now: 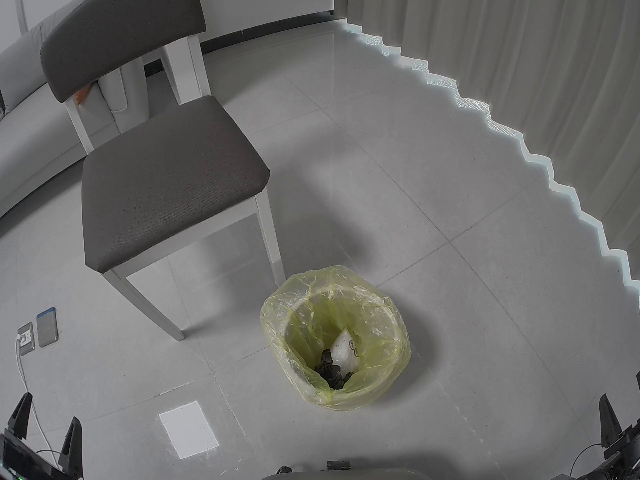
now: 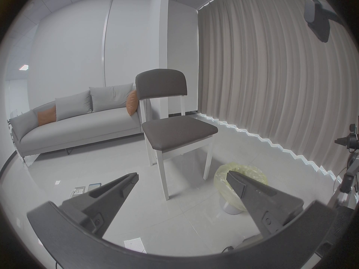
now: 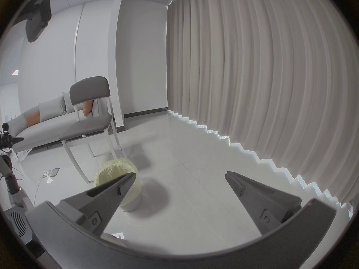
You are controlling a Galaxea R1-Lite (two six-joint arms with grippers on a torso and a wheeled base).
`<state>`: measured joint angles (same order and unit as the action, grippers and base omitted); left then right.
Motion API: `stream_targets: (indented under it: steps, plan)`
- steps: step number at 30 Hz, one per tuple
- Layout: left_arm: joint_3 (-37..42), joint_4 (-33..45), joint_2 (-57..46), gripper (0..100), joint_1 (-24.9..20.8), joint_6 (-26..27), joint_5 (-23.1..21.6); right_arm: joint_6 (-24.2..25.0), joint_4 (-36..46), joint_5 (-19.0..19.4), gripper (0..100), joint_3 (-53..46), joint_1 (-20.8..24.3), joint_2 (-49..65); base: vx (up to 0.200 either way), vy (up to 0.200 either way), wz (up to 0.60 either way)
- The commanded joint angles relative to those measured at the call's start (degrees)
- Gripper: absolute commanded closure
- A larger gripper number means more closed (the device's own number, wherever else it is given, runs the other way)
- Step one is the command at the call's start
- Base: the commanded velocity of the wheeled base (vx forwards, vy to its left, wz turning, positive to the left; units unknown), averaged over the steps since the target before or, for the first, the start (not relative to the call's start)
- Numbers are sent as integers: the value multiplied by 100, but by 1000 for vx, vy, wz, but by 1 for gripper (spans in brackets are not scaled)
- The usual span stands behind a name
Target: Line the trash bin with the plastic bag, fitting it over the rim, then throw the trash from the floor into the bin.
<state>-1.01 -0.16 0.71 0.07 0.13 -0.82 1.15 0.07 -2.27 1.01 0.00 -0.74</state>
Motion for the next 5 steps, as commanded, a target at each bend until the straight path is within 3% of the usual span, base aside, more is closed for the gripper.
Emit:
stream_targets:
  steps: [1,5]
  plan:
    - [101,-2,-71,0,1,4,-6,17,1,-11,0,-101,0,74,0,0,0]
    - [101,-2,-71,0,1,-5,-6,35,1,-28,0,-101,-9,74,0,0,0]
